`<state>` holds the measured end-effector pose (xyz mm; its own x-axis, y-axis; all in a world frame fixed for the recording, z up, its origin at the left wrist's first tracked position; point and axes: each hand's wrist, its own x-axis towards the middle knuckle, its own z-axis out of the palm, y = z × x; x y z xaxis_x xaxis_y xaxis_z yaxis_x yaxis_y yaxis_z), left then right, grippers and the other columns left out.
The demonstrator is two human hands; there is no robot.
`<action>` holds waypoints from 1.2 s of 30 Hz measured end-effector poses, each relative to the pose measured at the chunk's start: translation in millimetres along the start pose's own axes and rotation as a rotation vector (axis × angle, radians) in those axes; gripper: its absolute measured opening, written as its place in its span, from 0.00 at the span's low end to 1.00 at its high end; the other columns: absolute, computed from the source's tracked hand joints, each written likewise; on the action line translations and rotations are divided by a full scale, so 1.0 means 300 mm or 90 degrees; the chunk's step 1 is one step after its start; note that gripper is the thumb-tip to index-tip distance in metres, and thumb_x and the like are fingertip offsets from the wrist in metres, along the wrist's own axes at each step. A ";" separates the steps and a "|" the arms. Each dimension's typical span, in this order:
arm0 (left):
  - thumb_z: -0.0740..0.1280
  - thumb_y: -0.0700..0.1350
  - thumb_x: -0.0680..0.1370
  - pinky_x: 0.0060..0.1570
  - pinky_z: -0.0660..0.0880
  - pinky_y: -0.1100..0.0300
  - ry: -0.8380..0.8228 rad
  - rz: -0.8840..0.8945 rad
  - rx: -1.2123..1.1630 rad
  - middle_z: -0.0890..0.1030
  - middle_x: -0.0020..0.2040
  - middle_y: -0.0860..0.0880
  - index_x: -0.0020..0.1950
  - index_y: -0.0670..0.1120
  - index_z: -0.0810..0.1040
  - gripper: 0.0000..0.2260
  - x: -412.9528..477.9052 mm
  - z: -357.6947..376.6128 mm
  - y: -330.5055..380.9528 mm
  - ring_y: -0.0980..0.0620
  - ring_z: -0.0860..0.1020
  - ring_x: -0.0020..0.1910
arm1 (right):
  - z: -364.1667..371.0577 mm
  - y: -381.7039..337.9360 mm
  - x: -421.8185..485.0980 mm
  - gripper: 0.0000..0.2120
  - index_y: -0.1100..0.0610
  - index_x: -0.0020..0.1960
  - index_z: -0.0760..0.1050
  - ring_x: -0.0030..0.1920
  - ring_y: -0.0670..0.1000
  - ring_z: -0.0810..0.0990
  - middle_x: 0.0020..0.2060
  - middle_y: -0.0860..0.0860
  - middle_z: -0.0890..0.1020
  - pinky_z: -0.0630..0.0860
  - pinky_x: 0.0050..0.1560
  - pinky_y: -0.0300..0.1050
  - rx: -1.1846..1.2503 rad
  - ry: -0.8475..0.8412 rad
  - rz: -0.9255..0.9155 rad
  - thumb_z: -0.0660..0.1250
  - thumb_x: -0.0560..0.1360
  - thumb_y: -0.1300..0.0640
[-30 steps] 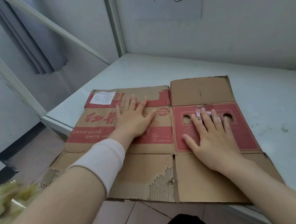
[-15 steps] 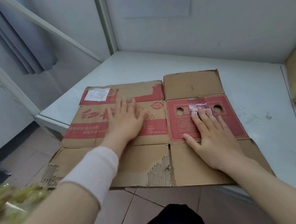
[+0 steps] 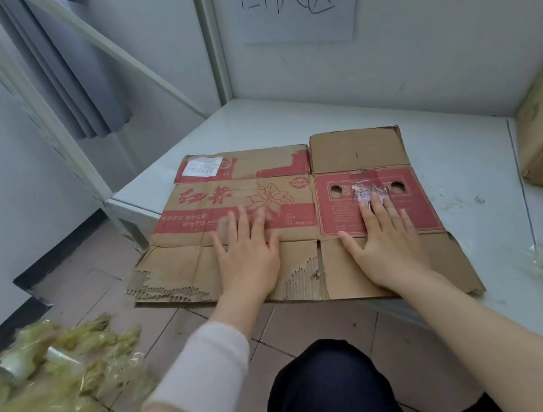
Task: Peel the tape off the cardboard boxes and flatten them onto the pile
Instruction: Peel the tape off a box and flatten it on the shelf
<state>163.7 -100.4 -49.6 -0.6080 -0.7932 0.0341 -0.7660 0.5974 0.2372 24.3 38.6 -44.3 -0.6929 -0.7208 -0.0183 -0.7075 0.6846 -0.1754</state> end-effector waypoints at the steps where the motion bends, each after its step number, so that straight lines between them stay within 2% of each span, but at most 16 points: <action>1: 0.45 0.59 0.80 0.72 0.36 0.43 0.019 -0.033 0.004 0.44 0.78 0.48 0.77 0.54 0.46 0.26 -0.059 0.000 -0.016 0.49 0.39 0.77 | -0.002 0.000 0.000 0.36 0.55 0.76 0.38 0.75 0.50 0.37 0.76 0.51 0.40 0.36 0.74 0.48 0.004 -0.001 -0.002 0.42 0.76 0.35; 4: 0.57 0.63 0.76 0.71 0.35 0.43 0.116 -0.255 -0.166 0.38 0.77 0.40 0.77 0.49 0.44 0.37 -0.208 -0.001 -0.063 0.43 0.37 0.76 | -0.025 0.004 0.003 0.36 0.56 0.76 0.39 0.75 0.51 0.37 0.76 0.53 0.40 0.36 0.73 0.48 0.039 -0.020 -0.006 0.46 0.77 0.36; 6: 0.68 0.61 0.71 0.72 0.41 0.41 0.152 -0.497 -0.485 0.37 0.76 0.39 0.77 0.48 0.40 0.48 -0.246 -0.002 -0.079 0.42 0.39 0.76 | -0.055 0.015 -0.009 0.37 0.57 0.76 0.39 0.75 0.53 0.36 0.75 0.55 0.39 0.38 0.73 0.49 0.092 -0.040 0.015 0.50 0.77 0.38; 7: 0.72 0.59 0.69 0.72 0.48 0.42 0.147 -0.589 -0.653 0.43 0.77 0.39 0.76 0.47 0.42 0.49 -0.249 0.003 -0.081 0.41 0.47 0.76 | -0.074 0.028 -0.024 0.38 0.58 0.76 0.39 0.75 0.54 0.36 0.75 0.56 0.39 0.39 0.74 0.50 0.121 -0.045 0.045 0.53 0.77 0.39; 10: 0.70 0.49 0.74 0.57 0.75 0.48 0.070 -0.561 -1.038 0.73 0.63 0.39 0.68 0.38 0.63 0.29 -0.253 0.003 -0.057 0.43 0.76 0.55 | -0.119 0.081 -0.070 0.42 0.58 0.76 0.43 0.75 0.59 0.44 0.75 0.59 0.47 0.49 0.73 0.54 0.154 -0.042 0.145 0.58 0.74 0.38; 12: 0.65 0.40 0.78 0.43 0.78 0.54 0.081 -0.487 -1.138 0.77 0.54 0.40 0.60 0.38 0.69 0.13 -0.250 -0.034 -0.024 0.45 0.78 0.46 | -0.146 0.110 -0.085 0.41 0.59 0.75 0.49 0.72 0.61 0.52 0.72 0.62 0.57 0.57 0.70 0.54 0.161 -0.034 0.187 0.61 0.73 0.38; 15: 0.63 0.37 0.79 0.36 0.80 0.58 0.133 -0.446 -1.181 0.78 0.47 0.43 0.59 0.40 0.69 0.09 -0.197 -0.105 -0.016 0.48 0.78 0.42 | -0.194 0.148 -0.079 0.37 0.58 0.72 0.56 0.69 0.62 0.59 0.68 0.62 0.63 0.62 0.66 0.54 0.223 -0.018 0.256 0.62 0.72 0.38; 17: 0.64 0.37 0.78 0.30 0.80 0.63 0.152 -0.418 -1.182 0.78 0.47 0.43 0.59 0.40 0.69 0.10 -0.114 -0.147 -0.034 0.49 0.78 0.42 | -0.220 0.170 -0.053 0.34 0.57 0.73 0.57 0.66 0.60 0.66 0.68 0.59 0.67 0.69 0.63 0.54 0.390 -0.031 0.282 0.64 0.73 0.43; 19: 0.64 0.37 0.78 0.27 0.79 0.65 0.155 -0.411 -1.157 0.77 0.53 0.41 0.60 0.40 0.69 0.12 -0.005 -0.168 -0.055 0.47 0.78 0.46 | -0.241 0.173 -0.024 0.23 0.56 0.69 0.64 0.52 0.55 0.77 0.57 0.55 0.76 0.79 0.44 0.48 0.647 -0.061 0.274 0.64 0.76 0.53; 21: 0.64 0.37 0.78 0.25 0.78 0.65 0.149 -0.389 -1.133 0.78 0.52 0.41 0.60 0.40 0.70 0.12 0.109 -0.188 -0.057 0.48 0.79 0.43 | -0.243 0.160 0.031 0.15 0.57 0.63 0.69 0.40 0.49 0.76 0.47 0.53 0.77 0.77 0.28 0.37 0.812 -0.059 0.272 0.63 0.77 0.60; 22: 0.64 0.37 0.78 0.25 0.78 0.64 0.143 -0.367 -1.117 0.78 0.50 0.42 0.60 0.40 0.71 0.11 0.173 -0.192 -0.053 0.49 0.79 0.41 | -0.232 0.149 0.072 0.14 0.58 0.62 0.70 0.38 0.48 0.75 0.46 0.53 0.77 0.76 0.27 0.36 0.854 -0.034 0.278 0.62 0.77 0.62; 26: 0.63 0.37 0.78 0.30 0.79 0.65 0.121 -0.291 -0.974 0.79 0.40 0.46 0.48 0.39 0.74 0.02 0.443 -0.166 -0.029 0.53 0.79 0.35 | -0.162 0.088 0.288 0.14 0.62 0.61 0.72 0.45 0.53 0.76 0.47 0.54 0.78 0.76 0.51 0.49 0.854 0.068 0.286 0.63 0.76 0.64; 28: 0.64 0.37 0.77 0.38 0.79 0.58 0.119 -0.312 -0.935 0.81 0.31 0.49 0.40 0.40 0.74 0.06 0.566 -0.141 -0.038 0.54 0.81 0.30 | -0.127 0.063 0.392 0.14 0.61 0.60 0.73 0.47 0.54 0.77 0.48 0.54 0.79 0.75 0.54 0.51 0.816 0.100 0.276 0.64 0.75 0.62; 31: 0.68 0.36 0.74 0.53 0.78 0.47 0.144 -0.347 -0.883 0.80 0.22 0.52 0.35 0.41 0.73 0.08 0.731 -0.099 -0.080 0.47 0.82 0.40 | -0.082 0.048 0.537 0.13 0.57 0.55 0.75 0.50 0.57 0.79 0.49 0.54 0.81 0.75 0.55 0.51 0.720 0.125 0.271 0.69 0.72 0.57; 34: 0.68 0.35 0.74 0.36 0.80 0.61 0.112 -0.358 -0.835 0.80 0.40 0.44 0.36 0.42 0.70 0.10 0.805 -0.072 -0.098 0.55 0.80 0.26 | -0.051 0.041 0.632 0.20 0.57 0.59 0.75 0.55 0.58 0.77 0.54 0.57 0.79 0.75 0.56 0.52 0.626 0.147 0.291 0.71 0.69 0.51; 36: 0.68 0.37 0.75 0.23 0.74 0.69 0.102 -0.364 -0.795 0.78 0.43 0.42 0.36 0.43 0.68 0.11 0.823 -0.053 -0.099 0.61 0.75 0.17 | -0.038 0.037 0.652 0.25 0.58 0.63 0.72 0.55 0.59 0.75 0.57 0.59 0.76 0.73 0.54 0.49 0.575 0.161 0.301 0.70 0.70 0.49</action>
<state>39.5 -315.9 -32.7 -0.1804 -0.9451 -0.2724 -0.1533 -0.2465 0.9569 -120.8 -93.6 -38.7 -0.9539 -0.2866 -0.0886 -0.0631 0.4805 -0.8747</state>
